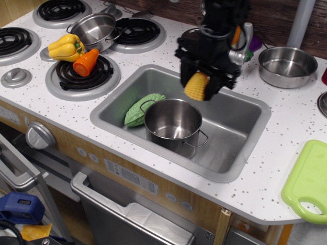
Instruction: Put corn in pot which is in sink
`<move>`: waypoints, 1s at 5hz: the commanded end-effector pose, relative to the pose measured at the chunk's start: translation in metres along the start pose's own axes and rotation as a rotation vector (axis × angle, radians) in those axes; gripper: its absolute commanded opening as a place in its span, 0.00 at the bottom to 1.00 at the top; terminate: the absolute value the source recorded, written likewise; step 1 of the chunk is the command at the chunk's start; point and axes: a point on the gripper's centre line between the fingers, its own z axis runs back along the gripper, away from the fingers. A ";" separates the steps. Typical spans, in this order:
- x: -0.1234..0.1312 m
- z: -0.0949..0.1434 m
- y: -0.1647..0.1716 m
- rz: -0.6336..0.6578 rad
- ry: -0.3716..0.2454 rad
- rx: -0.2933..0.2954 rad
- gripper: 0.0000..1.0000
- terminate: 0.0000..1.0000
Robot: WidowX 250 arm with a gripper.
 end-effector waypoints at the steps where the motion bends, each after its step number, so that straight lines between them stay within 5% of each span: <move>1: -0.018 0.006 0.032 -0.012 -0.071 -0.025 0.00 0.00; 2: -0.028 -0.011 0.037 -0.013 -0.102 -0.032 1.00 0.00; 4: -0.029 -0.020 0.037 -0.031 -0.139 -0.027 1.00 0.00; 5: -0.029 -0.020 0.037 -0.031 -0.139 -0.027 1.00 1.00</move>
